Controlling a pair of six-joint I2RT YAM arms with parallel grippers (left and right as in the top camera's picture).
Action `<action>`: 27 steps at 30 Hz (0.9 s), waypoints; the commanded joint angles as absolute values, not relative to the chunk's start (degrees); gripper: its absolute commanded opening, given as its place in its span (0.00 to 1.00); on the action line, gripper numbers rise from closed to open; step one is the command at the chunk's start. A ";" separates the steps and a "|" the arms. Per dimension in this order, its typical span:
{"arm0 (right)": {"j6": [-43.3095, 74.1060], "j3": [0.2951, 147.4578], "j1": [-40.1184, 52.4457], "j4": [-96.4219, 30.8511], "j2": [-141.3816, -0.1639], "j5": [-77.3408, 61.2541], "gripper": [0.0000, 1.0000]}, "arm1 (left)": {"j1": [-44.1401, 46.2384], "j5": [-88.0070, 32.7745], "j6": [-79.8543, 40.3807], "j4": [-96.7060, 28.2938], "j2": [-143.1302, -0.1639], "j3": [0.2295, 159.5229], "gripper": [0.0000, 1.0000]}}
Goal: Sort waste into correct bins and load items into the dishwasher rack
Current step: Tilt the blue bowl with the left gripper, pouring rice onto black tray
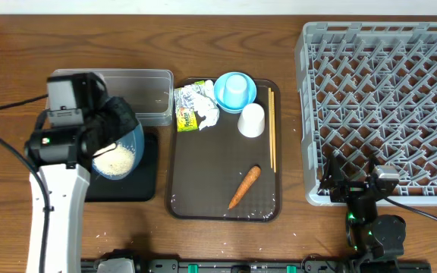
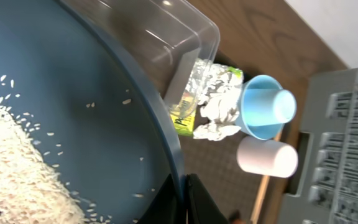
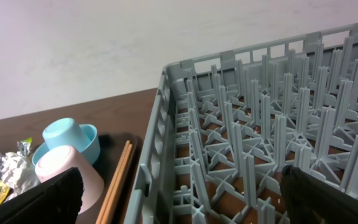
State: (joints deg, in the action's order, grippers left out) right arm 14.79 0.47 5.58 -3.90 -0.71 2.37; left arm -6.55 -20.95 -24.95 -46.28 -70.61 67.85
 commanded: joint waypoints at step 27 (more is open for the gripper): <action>14.06 0.30 6.07 -4.01 -0.49 2.96 0.99 | -23.64 -51.92 -19.64 -45.95 -73.43 63.11 0.06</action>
State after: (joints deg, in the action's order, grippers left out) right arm 14.79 0.47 5.58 -3.90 -0.71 2.39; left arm -22.31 -45.10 -21.10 -46.57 -73.01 65.04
